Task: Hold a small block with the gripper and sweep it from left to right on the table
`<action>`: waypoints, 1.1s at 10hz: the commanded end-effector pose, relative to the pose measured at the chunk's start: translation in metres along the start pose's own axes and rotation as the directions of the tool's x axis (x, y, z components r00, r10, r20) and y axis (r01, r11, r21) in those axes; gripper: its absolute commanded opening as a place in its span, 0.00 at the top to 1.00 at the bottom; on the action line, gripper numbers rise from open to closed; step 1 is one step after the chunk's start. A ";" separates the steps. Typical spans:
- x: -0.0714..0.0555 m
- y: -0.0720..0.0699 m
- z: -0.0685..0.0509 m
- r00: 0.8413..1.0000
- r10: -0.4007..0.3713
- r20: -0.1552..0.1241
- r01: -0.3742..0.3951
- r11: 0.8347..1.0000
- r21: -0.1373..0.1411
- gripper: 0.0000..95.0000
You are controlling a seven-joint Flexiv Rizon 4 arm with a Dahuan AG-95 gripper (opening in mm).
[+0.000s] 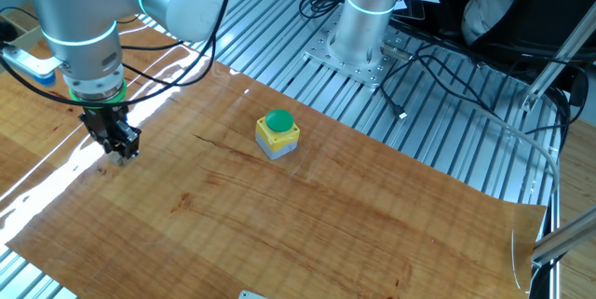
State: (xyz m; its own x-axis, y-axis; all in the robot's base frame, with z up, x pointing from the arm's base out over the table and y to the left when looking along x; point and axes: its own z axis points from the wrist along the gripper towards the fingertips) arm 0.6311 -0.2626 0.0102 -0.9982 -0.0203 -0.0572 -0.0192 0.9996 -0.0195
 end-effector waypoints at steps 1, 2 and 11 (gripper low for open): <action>0.001 0.000 0.000 1.000 0.000 0.000 0.000 1.000 0.001 0.60; 0.001 0.000 0.001 1.000 -0.006 0.000 0.006 1.000 0.003 0.60; 0.001 0.000 0.001 1.000 -0.022 -0.001 0.022 1.000 0.003 1.00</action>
State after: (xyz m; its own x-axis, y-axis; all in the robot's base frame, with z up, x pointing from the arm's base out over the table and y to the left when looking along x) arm 0.6304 -0.2628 0.0097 -0.9975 -0.0428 -0.0559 -0.0415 0.9989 -0.0232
